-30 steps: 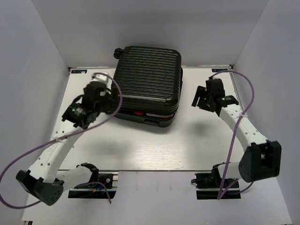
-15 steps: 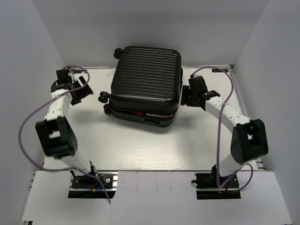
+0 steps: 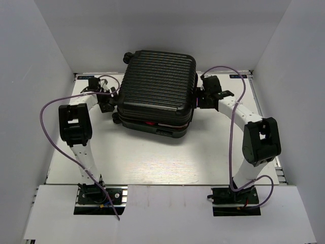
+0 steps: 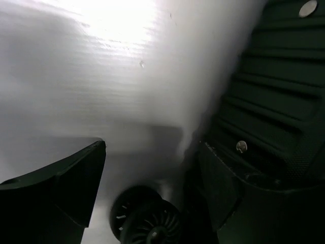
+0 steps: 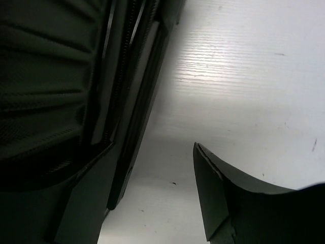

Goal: Pack the luggage

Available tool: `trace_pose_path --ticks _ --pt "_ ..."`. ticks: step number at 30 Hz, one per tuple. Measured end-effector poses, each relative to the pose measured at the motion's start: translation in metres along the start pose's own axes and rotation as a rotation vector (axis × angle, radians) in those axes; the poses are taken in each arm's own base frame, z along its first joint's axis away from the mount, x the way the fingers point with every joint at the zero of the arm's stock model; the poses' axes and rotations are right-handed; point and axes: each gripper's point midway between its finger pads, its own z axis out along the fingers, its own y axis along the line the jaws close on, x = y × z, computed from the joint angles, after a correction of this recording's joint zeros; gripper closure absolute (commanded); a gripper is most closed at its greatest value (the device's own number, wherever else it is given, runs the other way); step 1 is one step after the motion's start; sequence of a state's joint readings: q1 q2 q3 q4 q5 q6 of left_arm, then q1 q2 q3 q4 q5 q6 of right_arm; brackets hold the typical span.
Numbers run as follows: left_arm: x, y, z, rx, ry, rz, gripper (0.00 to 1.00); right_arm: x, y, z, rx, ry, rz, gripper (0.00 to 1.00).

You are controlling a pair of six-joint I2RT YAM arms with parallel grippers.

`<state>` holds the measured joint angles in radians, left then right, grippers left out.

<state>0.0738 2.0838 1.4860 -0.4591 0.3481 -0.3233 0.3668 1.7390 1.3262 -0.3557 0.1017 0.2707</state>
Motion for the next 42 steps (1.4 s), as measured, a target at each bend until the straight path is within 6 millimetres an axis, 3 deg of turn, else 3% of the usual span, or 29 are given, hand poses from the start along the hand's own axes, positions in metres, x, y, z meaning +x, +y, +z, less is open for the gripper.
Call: trace_pose_path --ticks 4,8,11,15,19,24,27,30,32,35,37,40,42 --pt "0.001 0.001 0.000 0.020 -0.040 0.018 0.23 0.013 0.007 -0.007 -0.073 0.009 -0.094 0.33" --pt "0.012 0.001 -0.003 0.032 -0.050 0.017 0.34 0.054 0.024 -0.033 -0.173 0.048 -0.205 0.35" --pt "0.022 0.003 -0.004 0.049 -0.043 0.011 0.46 0.074 0.034 -0.050 -0.223 0.066 -0.265 0.28" --pt "0.032 0.005 -0.010 0.057 -0.063 0.017 0.58 0.078 0.026 -0.050 -0.138 0.089 -0.180 0.29" --pt "0.056 0.003 -0.023 0.070 -0.078 0.022 0.61 0.071 0.006 -0.044 0.042 0.129 -0.044 0.32" --pt "0.117 -0.015 -0.042 0.074 -0.024 0.069 0.69 0.075 -0.042 -0.043 0.241 0.164 0.079 0.10" --pt "0.158 -0.040 -0.051 0.075 -0.008 0.154 0.67 0.068 -0.085 -0.053 0.376 0.160 0.170 0.10" --pt "0.216 -0.086 -0.063 0.151 0.042 0.255 0.62 0.049 -0.130 -0.076 0.515 0.145 0.245 0.10" --pt "0.255 -0.110 -0.077 0.203 0.092 0.338 0.50 0.034 -0.162 -0.092 0.583 0.112 0.323 0.10" --pt "0.340 -0.153 -0.116 0.374 0.259 0.571 0.45 0.028 -0.182 -0.111 0.607 0.076 0.392 0.10" --pt "0.367 -0.159 -0.139 0.420 0.313 0.650 0.44 0.032 -0.184 -0.125 0.609 0.074 0.416 0.10" --pt "0.349 -0.147 -0.155 0.319 0.256 0.639 0.38 0.047 -0.183 -0.151 0.598 0.058 0.453 0.10" --pt "0.312 -0.135 -0.166 0.199 0.150 0.582 0.33 0.063 -0.178 -0.167 0.575 0.044 0.478 0.10"
